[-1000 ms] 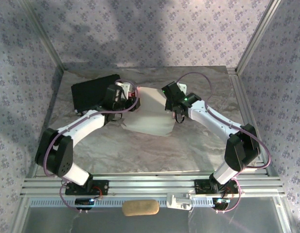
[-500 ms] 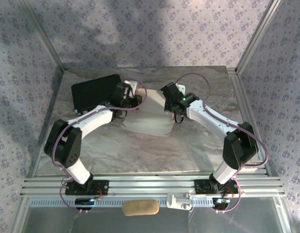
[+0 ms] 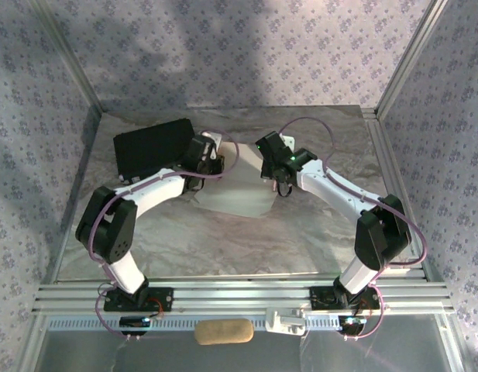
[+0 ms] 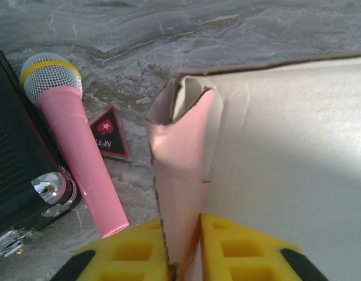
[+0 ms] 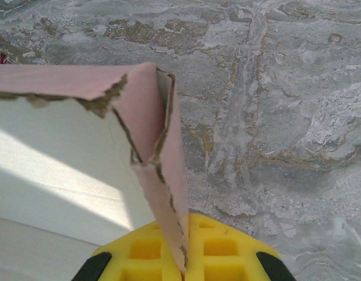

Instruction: Fold the paper box

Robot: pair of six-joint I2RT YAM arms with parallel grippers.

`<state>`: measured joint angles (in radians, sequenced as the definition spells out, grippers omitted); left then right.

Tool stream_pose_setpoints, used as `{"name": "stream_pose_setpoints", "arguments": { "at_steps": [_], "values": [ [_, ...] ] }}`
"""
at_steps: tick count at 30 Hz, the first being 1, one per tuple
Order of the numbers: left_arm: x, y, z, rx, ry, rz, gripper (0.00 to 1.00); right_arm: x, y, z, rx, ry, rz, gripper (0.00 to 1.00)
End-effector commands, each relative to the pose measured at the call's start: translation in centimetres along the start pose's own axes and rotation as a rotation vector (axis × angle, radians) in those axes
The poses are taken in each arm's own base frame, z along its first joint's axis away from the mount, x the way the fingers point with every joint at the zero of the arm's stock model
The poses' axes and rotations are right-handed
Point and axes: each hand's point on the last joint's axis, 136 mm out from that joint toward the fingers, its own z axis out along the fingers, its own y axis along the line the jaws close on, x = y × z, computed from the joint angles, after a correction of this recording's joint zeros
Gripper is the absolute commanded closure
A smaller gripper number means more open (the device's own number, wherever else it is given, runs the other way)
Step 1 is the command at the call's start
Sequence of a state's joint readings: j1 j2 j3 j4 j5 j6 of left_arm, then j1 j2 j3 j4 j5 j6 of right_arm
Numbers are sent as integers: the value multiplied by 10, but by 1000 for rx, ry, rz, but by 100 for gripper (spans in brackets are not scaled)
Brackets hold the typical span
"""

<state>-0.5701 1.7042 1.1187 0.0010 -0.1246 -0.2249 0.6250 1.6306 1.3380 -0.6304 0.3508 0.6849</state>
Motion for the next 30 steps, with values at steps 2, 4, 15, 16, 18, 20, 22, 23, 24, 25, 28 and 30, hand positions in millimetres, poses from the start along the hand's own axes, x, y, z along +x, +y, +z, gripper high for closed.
{"name": "stream_pose_setpoints", "arguments": {
  "at_steps": [2,4,15,16,18,20,22,23,24,25,28,30],
  "values": [
    [-4,-2,2,-66,-8,46,88,-8,3,-5,-5,-16,23,100],
    [-3,-1,1,-94,-8,54,95,-7,1,-4,5,-16,22,100],
    [1,20,-20,-409,-7,87,100,-3,-7,2,66,-6,19,100],
    [3,19,-20,-404,-4,77,100,-3,-6,2,63,-6,17,100],
    [4,11,-19,-341,-2,72,100,-2,-3,2,47,-8,13,100],
    [3,-6,-19,-221,-11,71,92,-3,-1,0,35,-9,10,100],
    [1,-18,-20,-124,-19,70,74,-4,0,-2,26,-10,9,100],
    [0,-22,-22,-88,-24,66,67,-5,0,-3,22,-13,10,100],
    [0,-24,-23,-57,-27,61,62,-5,1,-4,19,-12,9,100],
    [-1,-27,-24,-18,-29,50,59,-6,1,-4,18,-13,10,100],
    [0,-23,-26,45,-30,3,50,-6,1,-4,19,-11,8,100],
    [2,-19,-28,72,-35,-18,47,-7,2,-5,15,-12,8,100]
  ]
}}
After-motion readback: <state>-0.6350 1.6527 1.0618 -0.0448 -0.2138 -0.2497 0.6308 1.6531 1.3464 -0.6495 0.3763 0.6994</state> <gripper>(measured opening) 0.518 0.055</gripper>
